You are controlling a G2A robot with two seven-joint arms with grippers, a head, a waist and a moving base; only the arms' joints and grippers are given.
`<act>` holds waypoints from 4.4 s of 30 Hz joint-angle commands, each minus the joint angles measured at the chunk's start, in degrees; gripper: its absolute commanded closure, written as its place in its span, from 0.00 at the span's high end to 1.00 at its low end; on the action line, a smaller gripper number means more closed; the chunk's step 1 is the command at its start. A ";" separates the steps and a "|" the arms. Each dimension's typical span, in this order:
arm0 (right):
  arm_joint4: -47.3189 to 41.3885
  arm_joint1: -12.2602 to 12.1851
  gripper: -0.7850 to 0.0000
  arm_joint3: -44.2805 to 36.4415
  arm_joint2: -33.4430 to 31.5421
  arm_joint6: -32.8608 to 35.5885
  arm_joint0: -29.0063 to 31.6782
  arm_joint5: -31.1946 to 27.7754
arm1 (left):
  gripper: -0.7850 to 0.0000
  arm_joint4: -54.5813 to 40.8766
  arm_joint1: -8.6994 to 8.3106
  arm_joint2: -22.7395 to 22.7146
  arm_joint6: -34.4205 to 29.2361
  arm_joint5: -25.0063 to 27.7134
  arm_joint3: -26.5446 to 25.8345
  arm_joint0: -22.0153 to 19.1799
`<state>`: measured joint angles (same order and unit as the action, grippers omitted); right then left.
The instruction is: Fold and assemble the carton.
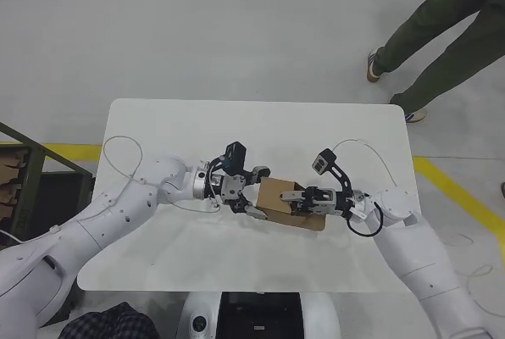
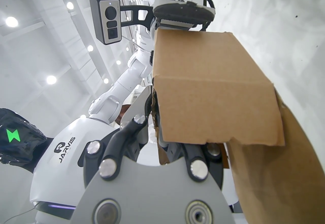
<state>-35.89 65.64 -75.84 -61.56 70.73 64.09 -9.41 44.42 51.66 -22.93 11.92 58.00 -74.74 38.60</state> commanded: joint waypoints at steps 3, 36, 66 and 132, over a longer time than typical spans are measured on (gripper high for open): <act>0.16 0.00 0.00 -0.18 0.07 -0.10 -0.03 0.26 | 0.91 0.93 0.18 -0.04 0.48 0.00 0.39 -0.10; 0.57 -0.36 1.00 -1.75 -0.96 -1.20 1.11 0.55 | 0.46 -6.95 0.23 4.15 0.12 0.00 2.85 -1.32; 5.99 -3.69 0.00 -15.88 -10.94 -4.56 11.24 4.68 | 0.49 -1.90 -1.83 -3.36 8.04 0.00 5.82 3.10; 10.53 -2.79 0.00 -11.11 -3.00 -9.95 2.01 8.54 | 0.49 -5.84 -2.04 1.80 8.28 0.00 5.52 0.31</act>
<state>-25.31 62.98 -87.03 -63.96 60.80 65.90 -0.85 38.61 49.66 -21.29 20.08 58.00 -69.24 38.99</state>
